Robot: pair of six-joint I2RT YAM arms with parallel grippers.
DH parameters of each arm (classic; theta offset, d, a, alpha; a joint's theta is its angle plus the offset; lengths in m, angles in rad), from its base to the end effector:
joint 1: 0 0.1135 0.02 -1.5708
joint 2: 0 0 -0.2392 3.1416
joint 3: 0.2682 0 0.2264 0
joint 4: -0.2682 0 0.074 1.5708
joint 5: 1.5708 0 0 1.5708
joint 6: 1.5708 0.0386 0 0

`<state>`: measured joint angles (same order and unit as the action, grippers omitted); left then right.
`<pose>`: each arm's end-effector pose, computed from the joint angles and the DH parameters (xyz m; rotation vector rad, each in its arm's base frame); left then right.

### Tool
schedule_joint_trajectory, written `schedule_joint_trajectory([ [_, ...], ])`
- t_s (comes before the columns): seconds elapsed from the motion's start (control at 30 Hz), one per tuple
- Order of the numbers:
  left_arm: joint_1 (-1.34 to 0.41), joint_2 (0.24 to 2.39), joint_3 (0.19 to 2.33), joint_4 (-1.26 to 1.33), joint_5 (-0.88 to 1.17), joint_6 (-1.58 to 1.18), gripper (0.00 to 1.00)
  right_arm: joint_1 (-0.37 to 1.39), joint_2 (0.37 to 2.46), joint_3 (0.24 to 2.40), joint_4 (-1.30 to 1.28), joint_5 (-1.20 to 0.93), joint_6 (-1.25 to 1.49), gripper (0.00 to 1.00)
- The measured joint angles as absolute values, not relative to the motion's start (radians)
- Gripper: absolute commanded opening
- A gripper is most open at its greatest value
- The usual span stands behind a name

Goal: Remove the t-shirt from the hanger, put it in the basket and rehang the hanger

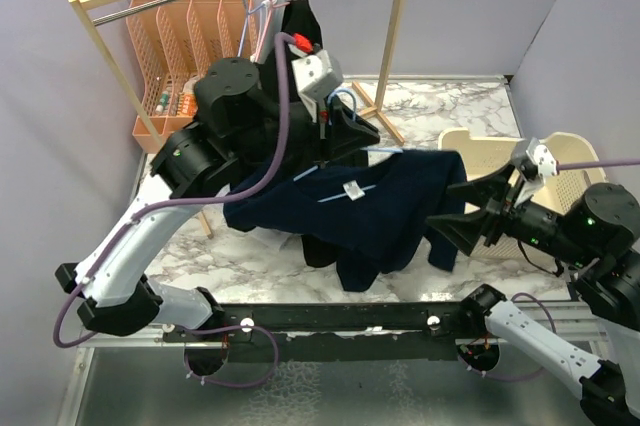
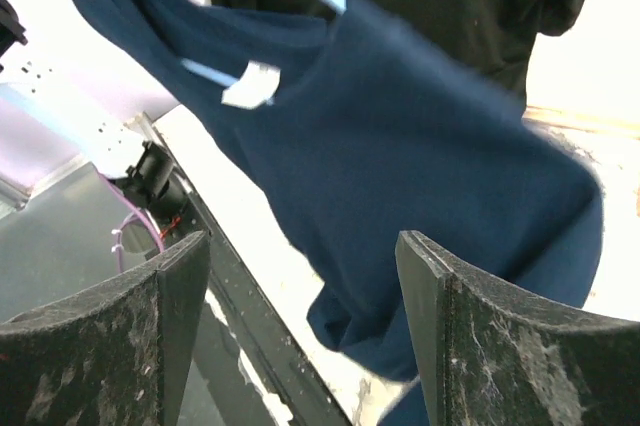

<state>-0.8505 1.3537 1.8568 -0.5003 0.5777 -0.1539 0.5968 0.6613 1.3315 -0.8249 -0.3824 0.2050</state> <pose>0.1406 -0.1921 0.5052 1.0180 1.3733 -1.2175 0.0527 0.0532 0.4261 -0.6355 1.6878 0.9115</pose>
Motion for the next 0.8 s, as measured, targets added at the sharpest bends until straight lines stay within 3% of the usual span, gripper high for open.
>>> schedule_joint_trajectory([
  [0.47, -0.84, 1.218, 1.919, -0.574, 0.501, -0.122, 0.0, 0.597, 0.581, 1.257, -0.966, -0.183, 0.206, 0.84],
  [0.7, -0.84, 1.123, 1.816, -0.577, 0.538, -0.163, 0.0, 0.597, 0.6, 1.271, -0.955, -0.116, 0.202, 0.84],
  [0.8, -0.84, 1.086, 1.785, -0.575, 0.553, -0.181, 0.0, 0.597, 0.626, 1.268, -0.927, -0.115, 0.193, 0.79],
])
